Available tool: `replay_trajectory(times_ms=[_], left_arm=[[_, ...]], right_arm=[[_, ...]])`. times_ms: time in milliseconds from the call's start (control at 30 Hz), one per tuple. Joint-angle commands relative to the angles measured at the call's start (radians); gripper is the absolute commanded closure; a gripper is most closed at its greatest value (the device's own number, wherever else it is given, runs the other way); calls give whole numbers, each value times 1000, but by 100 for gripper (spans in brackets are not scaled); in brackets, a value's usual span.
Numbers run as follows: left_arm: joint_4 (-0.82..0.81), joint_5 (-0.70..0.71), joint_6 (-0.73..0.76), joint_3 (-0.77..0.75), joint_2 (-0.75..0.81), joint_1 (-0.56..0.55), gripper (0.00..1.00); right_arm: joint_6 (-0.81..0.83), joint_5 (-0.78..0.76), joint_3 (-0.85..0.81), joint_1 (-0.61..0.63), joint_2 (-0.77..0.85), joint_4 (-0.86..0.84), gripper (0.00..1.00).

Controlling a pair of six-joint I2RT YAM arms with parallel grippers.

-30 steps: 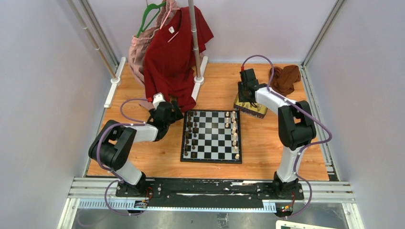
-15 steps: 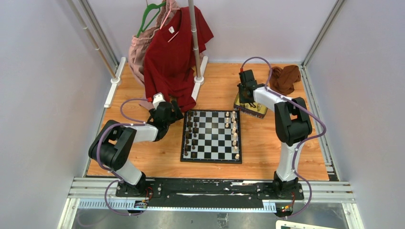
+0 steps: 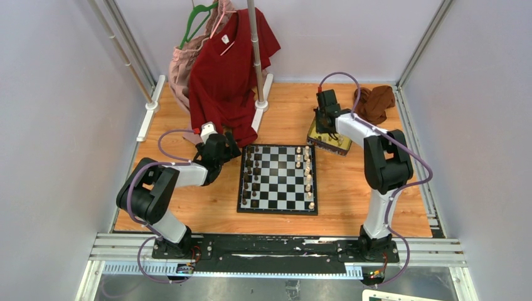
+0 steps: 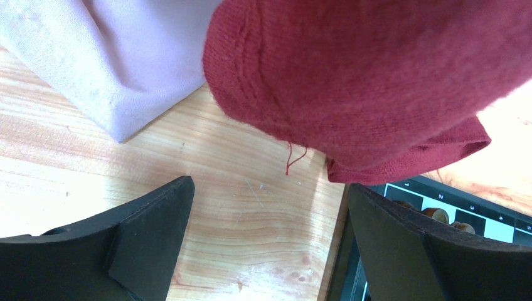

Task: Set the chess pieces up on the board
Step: Pick up the chess piece from the storage box, then place the chess piece on the chessboard.

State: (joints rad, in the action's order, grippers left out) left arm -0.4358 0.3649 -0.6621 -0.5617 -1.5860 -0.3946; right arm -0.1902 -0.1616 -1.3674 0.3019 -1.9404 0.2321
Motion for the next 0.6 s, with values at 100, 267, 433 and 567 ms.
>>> replay_trajectory(times_ms=[100, 267, 433, 567], left_arm=[[51, 22, 2, 13, -7, 8, 0], [51, 22, 2, 14, -6, 8, 0], [51, 23, -2, 19, -2, 8, 0], [51, 20, -1, 22, 1, 8, 0]], right_arm=[[17, -36, 4, -15, 122, -27, 100], [18, -9, 26, -14, 173, -26, 100], [30, 38, 83, 21, 253, -9, 100], [39, 50, 139, 89, 325, 25, 100]])
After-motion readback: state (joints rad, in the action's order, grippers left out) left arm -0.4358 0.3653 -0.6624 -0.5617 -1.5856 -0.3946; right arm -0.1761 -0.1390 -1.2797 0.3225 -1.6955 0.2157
